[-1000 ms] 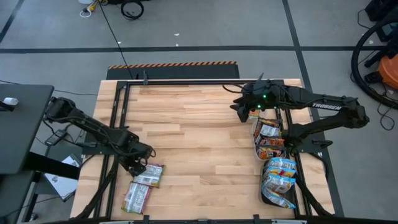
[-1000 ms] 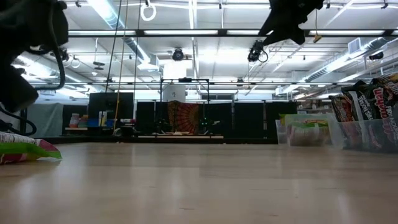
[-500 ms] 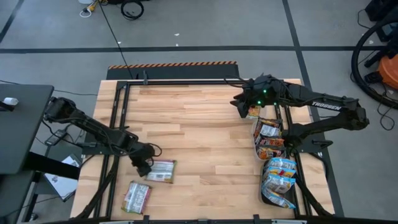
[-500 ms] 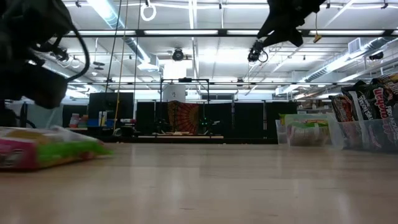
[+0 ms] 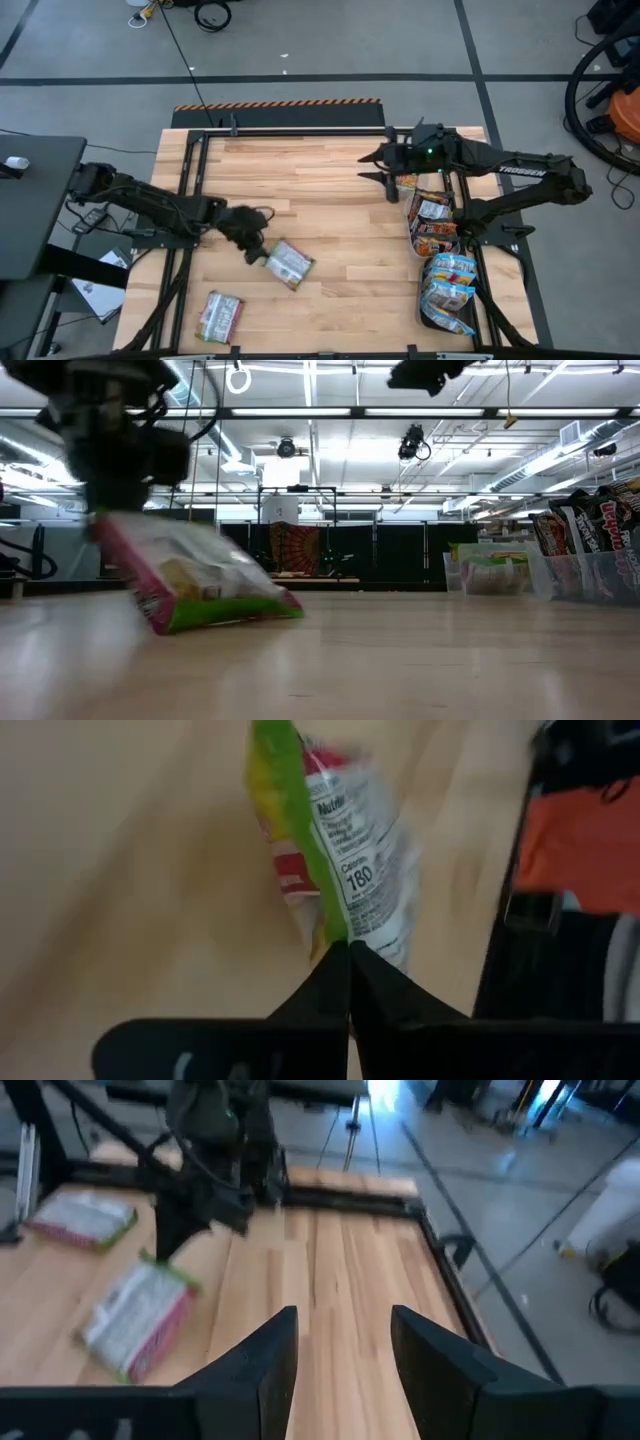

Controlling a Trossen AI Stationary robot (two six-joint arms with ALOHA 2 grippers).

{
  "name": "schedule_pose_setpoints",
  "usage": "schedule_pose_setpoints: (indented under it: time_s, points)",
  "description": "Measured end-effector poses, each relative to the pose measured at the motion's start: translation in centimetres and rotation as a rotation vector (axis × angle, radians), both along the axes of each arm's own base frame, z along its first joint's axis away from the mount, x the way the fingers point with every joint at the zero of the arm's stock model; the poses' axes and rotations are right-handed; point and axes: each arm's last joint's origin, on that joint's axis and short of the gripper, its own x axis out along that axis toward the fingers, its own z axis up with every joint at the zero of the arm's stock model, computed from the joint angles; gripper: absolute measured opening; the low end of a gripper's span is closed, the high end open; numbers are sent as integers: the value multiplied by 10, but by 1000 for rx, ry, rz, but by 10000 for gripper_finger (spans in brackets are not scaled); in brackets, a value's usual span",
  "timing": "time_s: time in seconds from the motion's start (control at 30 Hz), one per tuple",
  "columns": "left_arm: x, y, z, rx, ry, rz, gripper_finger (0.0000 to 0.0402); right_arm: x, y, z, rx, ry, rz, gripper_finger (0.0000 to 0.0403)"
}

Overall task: Sort Maruchan noodles
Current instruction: Put the green noodle pack into the top transparent bin

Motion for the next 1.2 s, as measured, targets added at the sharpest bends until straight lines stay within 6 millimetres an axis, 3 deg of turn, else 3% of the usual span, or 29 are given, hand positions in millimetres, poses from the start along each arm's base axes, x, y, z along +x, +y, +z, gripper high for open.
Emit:
schedule_pose_setpoints:
  time_s: [0.17, 0.47, 0.6, 0.8, 0.97, 1.2]
  points:
    - [24, 24, 38, 228, -135, -12, 2, 32, 0, -14, 60, -26, 23, 181]
    - [52, 48, 62, 423, -146, -107, 1, 95, -1, -71, 174, 51, 128, 251]
    - [49, 54, 62, 415, -54, -104, 11, 109, 3, -95, 232, 118, 136, 274]
    - [34, 49, 51, 469, 133, -91, 63, 132, 13, -136, 341, 203, 97, 289]
    - [30, 39, 26, 263, 117, -1, 99, 152, -6, -165, 554, 216, -54, 289]
    - [27, 2, 12, 195, 37, -32, 113, 196, -31, -189, 685, 241, -45, 289]
